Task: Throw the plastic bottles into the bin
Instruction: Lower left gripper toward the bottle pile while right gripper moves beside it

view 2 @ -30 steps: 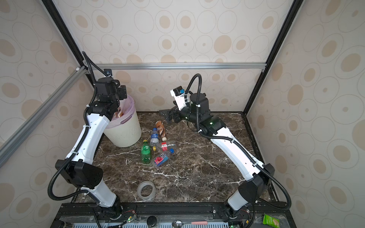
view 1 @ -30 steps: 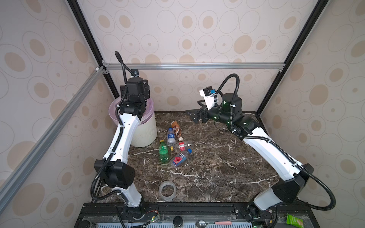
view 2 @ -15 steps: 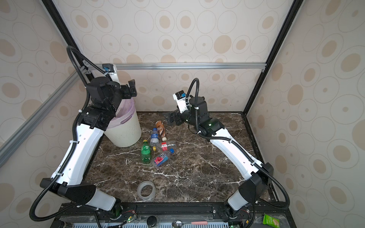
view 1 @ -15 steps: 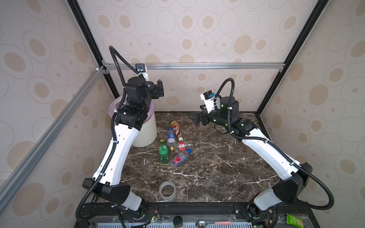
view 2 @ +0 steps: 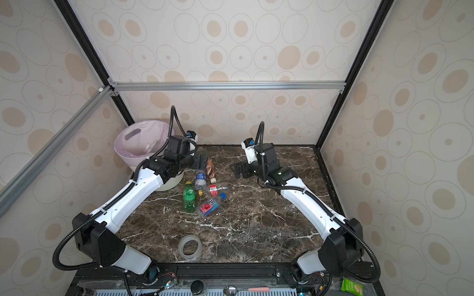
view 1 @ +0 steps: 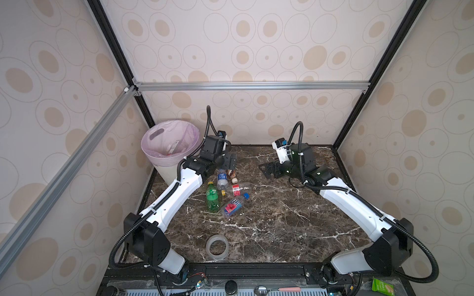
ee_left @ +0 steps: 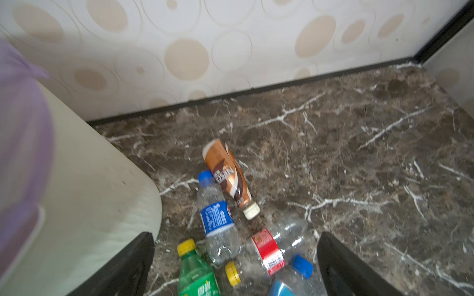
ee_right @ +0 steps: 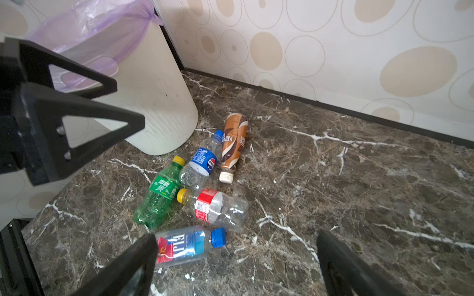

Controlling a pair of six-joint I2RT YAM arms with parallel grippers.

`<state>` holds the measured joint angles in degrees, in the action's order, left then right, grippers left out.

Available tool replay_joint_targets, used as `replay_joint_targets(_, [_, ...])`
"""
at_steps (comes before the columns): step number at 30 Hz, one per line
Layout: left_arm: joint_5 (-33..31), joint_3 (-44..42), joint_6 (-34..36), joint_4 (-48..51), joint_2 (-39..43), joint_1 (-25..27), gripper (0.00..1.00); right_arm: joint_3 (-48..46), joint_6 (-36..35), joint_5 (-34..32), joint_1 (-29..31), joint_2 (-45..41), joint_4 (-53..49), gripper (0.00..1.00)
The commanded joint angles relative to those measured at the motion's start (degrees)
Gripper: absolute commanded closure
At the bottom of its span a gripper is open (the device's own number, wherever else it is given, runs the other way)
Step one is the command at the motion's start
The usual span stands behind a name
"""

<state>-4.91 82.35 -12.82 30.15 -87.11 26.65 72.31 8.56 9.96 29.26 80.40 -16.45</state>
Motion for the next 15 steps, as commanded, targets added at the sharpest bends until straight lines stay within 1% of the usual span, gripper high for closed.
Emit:
replay_joint_targets(1, [3.7,-4.76,-2.6,3.51,2.6,0.91,0.01,-4.04,0.31,-1.15,-0.13,-3.17,-1.33,0.0])
replay_joint_targets(5, [6.2,-10.77,-4.04,3.22,3.56,1.85,0.01,-7.9,-0.16,-0.28,-0.08,-4.49,-3.48,0.0])
replay_joint_targets(8, [7.8,-13.99,-5.02,2.57,3.75,3.05,0.01,-10.71,1.83,1.48,0.12,-4.98,-4.03,0.0])
replay_joint_targets(10, [8.76,-15.74,-5.21,2.6,3.16,4.05,0.01,-12.64,3.76,1.28,0.42,-5.3,-3.92,0.0])
replay_joint_targets(15, [6.57,-20.53,-5.73,2.95,2.58,6.64,0.01,-17.17,5.85,0.66,1.3,-5.95,-2.71,0.0])
